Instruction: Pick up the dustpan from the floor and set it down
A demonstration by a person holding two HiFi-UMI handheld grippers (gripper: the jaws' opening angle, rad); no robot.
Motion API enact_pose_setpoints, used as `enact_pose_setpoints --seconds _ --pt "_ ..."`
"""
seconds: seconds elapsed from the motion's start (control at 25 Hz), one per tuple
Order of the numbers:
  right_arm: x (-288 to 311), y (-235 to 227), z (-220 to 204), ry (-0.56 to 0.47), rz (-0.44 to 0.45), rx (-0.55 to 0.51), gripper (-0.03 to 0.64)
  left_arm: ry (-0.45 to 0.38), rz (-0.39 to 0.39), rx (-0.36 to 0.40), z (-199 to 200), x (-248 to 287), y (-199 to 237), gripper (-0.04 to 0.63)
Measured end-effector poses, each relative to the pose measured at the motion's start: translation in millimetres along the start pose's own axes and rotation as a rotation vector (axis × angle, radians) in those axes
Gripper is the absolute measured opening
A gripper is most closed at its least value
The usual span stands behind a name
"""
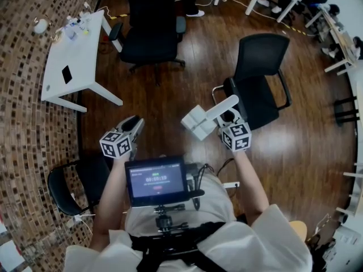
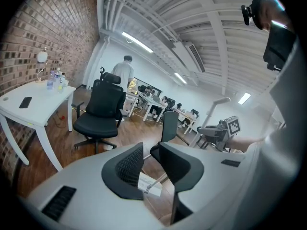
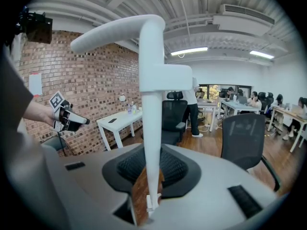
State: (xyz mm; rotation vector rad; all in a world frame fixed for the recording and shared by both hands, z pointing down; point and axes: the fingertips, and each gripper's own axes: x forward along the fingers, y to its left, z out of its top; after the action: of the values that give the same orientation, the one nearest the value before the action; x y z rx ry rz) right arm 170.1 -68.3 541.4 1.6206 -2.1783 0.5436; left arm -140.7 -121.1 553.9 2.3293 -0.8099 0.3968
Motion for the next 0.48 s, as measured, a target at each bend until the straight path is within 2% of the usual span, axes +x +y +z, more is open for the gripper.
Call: enact_pose_setpoints --seconds 0.48 --pt "22 -6 -25 0.049 0.01 0.003 0.101 0.016 0.009 0.008 -4 10 4 0.095"
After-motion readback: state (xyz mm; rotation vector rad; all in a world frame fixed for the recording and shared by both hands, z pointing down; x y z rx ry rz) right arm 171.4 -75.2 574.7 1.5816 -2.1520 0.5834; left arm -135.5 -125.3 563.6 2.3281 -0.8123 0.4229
